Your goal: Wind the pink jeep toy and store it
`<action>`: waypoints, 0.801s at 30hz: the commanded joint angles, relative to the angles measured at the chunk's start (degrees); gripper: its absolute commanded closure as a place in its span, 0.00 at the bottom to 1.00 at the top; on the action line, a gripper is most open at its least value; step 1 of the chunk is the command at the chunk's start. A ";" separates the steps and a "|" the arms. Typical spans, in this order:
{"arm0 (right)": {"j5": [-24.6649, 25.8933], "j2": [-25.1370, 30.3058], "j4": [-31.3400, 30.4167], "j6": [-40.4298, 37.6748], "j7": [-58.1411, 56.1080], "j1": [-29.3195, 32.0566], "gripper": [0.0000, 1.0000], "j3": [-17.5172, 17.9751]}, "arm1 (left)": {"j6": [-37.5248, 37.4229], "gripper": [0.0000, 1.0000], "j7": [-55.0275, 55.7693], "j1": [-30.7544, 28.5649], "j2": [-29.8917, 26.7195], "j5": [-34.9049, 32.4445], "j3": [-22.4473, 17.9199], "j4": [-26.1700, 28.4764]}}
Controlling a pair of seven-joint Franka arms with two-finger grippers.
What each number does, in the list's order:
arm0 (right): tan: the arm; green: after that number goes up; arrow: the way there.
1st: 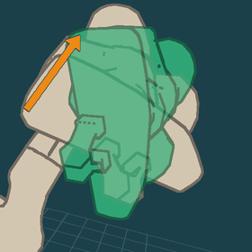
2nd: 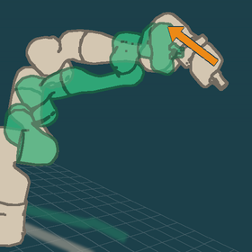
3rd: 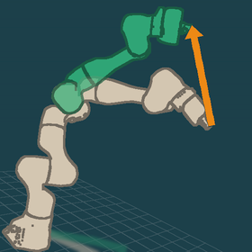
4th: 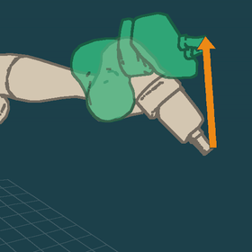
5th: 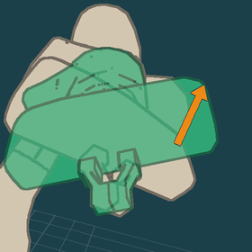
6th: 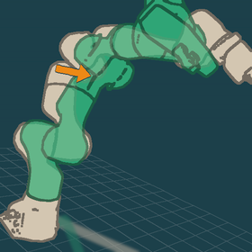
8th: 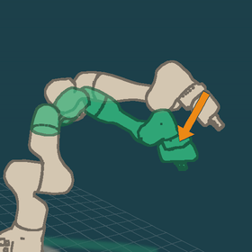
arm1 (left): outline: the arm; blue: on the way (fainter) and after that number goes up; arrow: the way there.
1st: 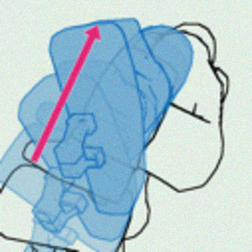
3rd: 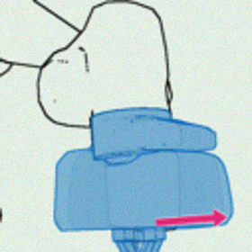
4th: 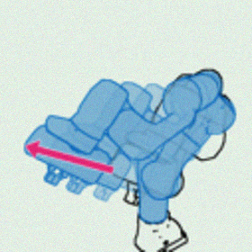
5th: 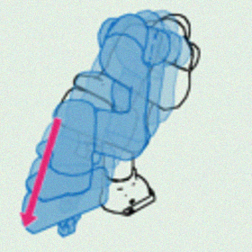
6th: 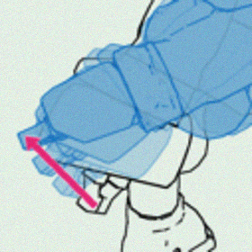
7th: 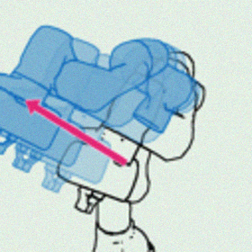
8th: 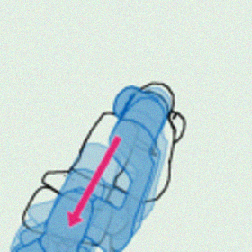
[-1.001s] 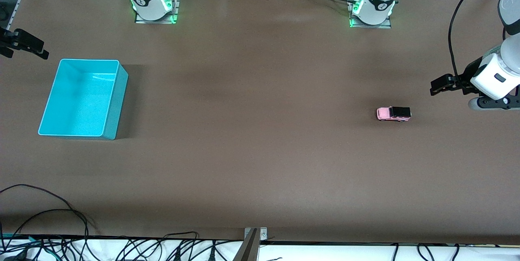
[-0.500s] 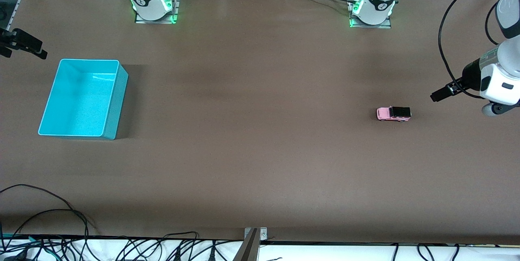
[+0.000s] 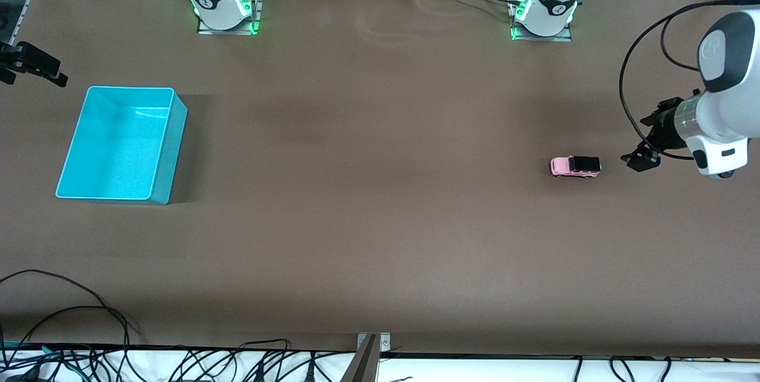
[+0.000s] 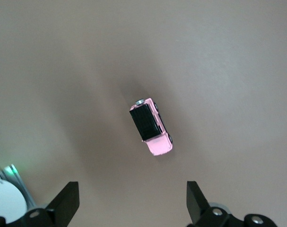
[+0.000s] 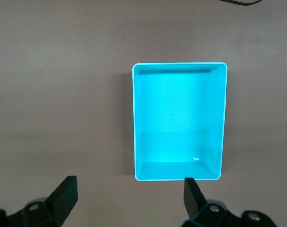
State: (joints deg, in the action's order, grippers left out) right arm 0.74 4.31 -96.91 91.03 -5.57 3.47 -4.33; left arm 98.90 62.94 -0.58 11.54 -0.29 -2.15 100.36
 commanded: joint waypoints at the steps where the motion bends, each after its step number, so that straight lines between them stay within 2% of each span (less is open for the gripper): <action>1: 0.67 0.35 0.58 -0.86 -0.49 -0.13 0.00 0.02 | 2.16 0.00 8.94 -1.18 2.34 -1.38 0.39 0.71; 13: 0.67 0.35 0.58 -0.86 -0.58 -0.22 0.00 0.11 | 18.60 0.00 22.48 -2.06 2.00 -1.38 0.39 13.80; 24: 0.67 0.35 0.58 -0.86 -0.58 -0.22 0.00 0.02 | 33.36 0.00 24.68 -2.15 2.70 -1.38 0.39 23.82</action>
State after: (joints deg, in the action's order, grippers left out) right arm 0.74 4.31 -96.91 90.99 -5.58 3.44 -4.23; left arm 129.63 86.03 -2.30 14.94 -0.29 -2.17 122.08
